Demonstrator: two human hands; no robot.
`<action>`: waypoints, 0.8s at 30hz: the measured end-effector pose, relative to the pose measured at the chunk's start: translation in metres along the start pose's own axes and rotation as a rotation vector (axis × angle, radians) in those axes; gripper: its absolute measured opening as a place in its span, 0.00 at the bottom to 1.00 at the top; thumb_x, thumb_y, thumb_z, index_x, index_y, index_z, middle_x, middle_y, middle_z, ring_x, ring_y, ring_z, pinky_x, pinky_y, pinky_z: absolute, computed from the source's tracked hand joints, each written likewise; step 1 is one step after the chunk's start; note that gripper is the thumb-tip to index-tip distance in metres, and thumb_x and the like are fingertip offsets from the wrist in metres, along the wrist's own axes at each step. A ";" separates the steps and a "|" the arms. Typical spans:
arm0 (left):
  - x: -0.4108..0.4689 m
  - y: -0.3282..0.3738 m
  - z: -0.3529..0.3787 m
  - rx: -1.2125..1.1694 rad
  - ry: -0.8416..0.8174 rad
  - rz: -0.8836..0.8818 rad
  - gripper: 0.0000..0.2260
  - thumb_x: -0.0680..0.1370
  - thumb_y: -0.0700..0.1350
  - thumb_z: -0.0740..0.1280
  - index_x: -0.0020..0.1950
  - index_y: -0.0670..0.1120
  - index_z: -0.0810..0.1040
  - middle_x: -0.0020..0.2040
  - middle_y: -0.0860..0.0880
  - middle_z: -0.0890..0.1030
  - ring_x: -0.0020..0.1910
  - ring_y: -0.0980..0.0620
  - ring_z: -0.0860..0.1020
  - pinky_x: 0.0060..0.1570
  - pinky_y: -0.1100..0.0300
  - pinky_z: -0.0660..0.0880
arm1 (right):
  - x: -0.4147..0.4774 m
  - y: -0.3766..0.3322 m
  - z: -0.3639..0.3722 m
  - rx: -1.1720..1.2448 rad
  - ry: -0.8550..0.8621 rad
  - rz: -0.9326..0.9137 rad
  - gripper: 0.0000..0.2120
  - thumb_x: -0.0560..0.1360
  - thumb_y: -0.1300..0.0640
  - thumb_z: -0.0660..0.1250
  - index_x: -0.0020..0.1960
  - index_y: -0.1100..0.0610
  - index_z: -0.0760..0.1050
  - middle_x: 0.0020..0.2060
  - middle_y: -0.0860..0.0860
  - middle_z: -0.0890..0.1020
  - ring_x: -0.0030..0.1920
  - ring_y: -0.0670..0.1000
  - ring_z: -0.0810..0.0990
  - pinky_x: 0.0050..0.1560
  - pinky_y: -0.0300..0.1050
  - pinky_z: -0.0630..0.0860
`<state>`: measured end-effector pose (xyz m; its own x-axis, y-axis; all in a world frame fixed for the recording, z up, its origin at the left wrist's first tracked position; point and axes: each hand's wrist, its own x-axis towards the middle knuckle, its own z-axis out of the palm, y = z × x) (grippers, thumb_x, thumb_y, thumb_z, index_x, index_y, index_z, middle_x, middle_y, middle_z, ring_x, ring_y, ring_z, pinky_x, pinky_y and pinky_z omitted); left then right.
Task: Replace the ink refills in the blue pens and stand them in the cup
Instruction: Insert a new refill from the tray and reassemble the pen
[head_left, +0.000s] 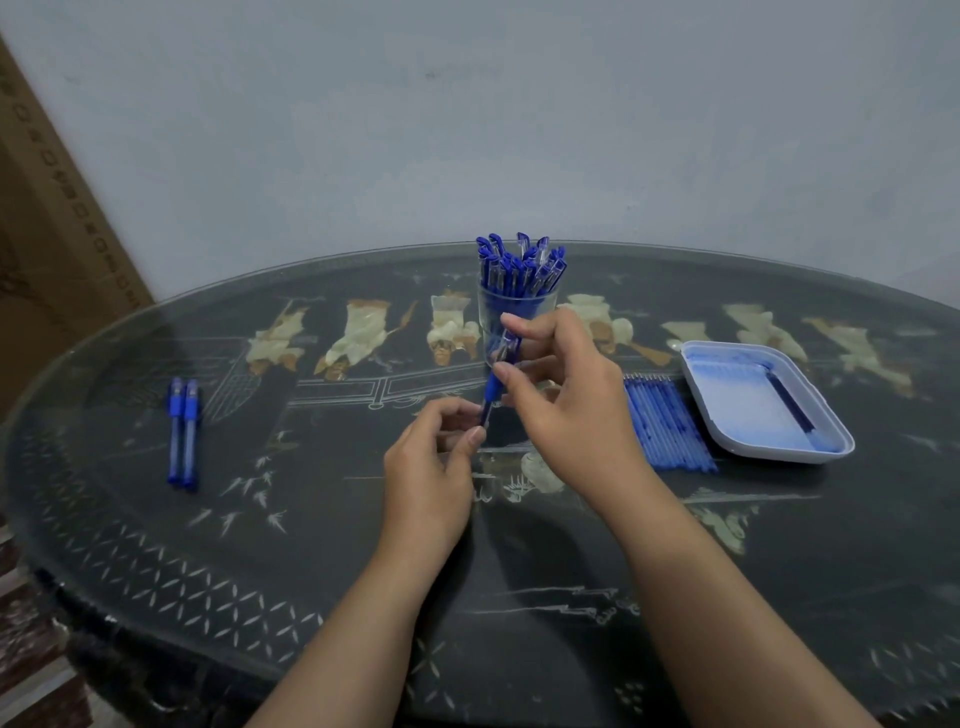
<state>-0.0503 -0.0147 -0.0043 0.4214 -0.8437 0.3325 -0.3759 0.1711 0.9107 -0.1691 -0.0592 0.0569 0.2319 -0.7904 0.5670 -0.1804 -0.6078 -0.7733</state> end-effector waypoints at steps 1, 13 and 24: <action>0.000 0.001 0.000 -0.008 -0.004 -0.004 0.10 0.76 0.34 0.69 0.48 0.50 0.79 0.45 0.54 0.82 0.41 0.63 0.79 0.43 0.75 0.72 | -0.001 0.001 -0.001 -0.002 0.013 0.003 0.19 0.75 0.65 0.70 0.50 0.41 0.70 0.44 0.39 0.79 0.43 0.40 0.80 0.44 0.39 0.80; 0.020 -0.023 -0.059 0.740 0.013 0.003 0.13 0.79 0.52 0.63 0.62 0.50 0.77 0.61 0.52 0.77 0.64 0.49 0.72 0.66 0.51 0.65 | 0.023 -0.004 -0.047 0.208 0.385 0.083 0.17 0.75 0.68 0.68 0.56 0.48 0.73 0.46 0.55 0.79 0.45 0.57 0.84 0.43 0.49 0.83; 0.019 -0.032 -0.057 0.943 -0.039 -0.095 0.16 0.80 0.54 0.59 0.65 0.52 0.74 0.69 0.50 0.71 0.70 0.47 0.65 0.71 0.50 0.57 | 0.084 -0.001 -0.064 0.046 0.605 -0.025 0.15 0.77 0.64 0.66 0.57 0.49 0.68 0.44 0.48 0.76 0.43 0.49 0.83 0.44 0.47 0.83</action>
<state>0.0170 -0.0075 -0.0128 0.4634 -0.8522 0.2430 -0.8602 -0.3666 0.3546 -0.2110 -0.1299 0.1230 -0.3513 -0.6876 0.6355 -0.1375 -0.6335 -0.7614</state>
